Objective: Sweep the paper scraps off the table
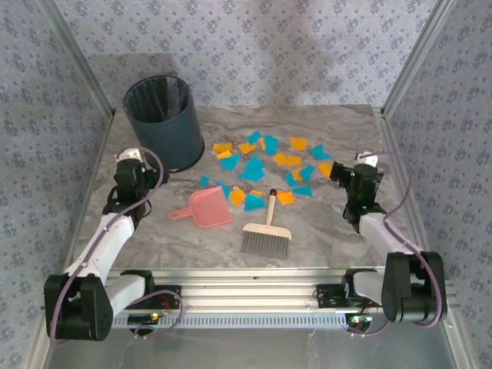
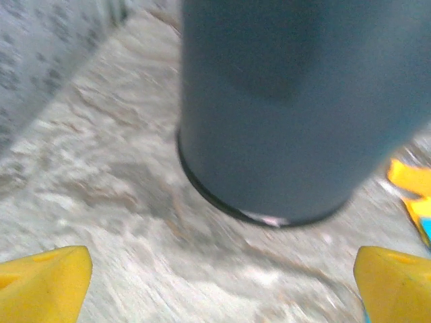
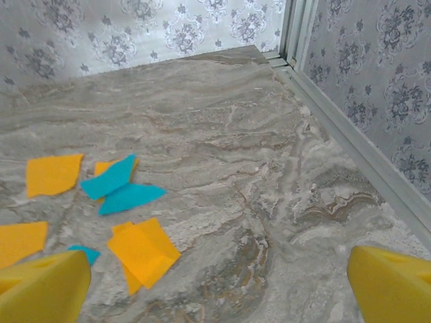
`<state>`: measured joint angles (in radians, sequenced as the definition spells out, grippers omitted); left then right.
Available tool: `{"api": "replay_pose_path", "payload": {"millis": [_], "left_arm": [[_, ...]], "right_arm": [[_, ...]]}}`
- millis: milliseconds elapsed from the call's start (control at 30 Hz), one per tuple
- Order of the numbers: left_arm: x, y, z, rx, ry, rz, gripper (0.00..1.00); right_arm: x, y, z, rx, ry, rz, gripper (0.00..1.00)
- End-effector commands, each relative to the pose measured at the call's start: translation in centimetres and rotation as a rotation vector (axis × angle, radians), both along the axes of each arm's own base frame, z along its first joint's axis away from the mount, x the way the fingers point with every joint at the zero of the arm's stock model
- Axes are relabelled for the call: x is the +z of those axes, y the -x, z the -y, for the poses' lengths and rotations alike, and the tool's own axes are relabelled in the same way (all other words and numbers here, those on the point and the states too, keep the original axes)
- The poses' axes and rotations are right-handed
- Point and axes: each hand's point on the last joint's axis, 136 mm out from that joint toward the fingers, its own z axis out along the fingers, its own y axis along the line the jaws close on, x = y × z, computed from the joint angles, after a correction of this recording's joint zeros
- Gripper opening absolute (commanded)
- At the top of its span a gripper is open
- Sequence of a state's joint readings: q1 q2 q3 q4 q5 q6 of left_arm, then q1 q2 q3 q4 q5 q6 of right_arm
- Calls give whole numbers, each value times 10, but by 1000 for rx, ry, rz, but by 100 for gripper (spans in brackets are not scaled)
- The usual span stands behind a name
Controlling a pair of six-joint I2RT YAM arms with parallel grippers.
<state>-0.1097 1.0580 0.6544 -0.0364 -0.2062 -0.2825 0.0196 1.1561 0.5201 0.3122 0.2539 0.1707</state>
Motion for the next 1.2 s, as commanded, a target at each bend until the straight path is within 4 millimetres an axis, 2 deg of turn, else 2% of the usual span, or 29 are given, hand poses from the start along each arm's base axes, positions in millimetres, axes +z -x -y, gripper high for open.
{"api": "replay_pose_path", "payload": {"millis": [0,100,333,533,600,733,933,1167], "left_arm": [[-18,28,33,-93,47,-187,100],[-19,41,75,-230,63,-255,99],[-34,72,153,-442,75,-422,99],[-42,82,215,-581,48,-485,99],[-45,84,237,-635,34,-500,96],[-55,89,276,-720,-7,-550,87],[-71,93,321,-792,-32,-620,72],[-87,94,362,-821,-50,-663,64]], "right_arm": [[-26,25,-15,17,-131,-183,100],[-24,36,-31,68,-188,-209,100],[-32,55,-70,183,-257,-292,100],[-37,64,-94,259,-264,-319,100],[-36,66,-100,278,-262,-320,100],[-37,69,-101,276,-250,-328,100],[-34,75,-96,262,-245,-313,100],[-33,83,-92,256,-240,-318,100]]}}
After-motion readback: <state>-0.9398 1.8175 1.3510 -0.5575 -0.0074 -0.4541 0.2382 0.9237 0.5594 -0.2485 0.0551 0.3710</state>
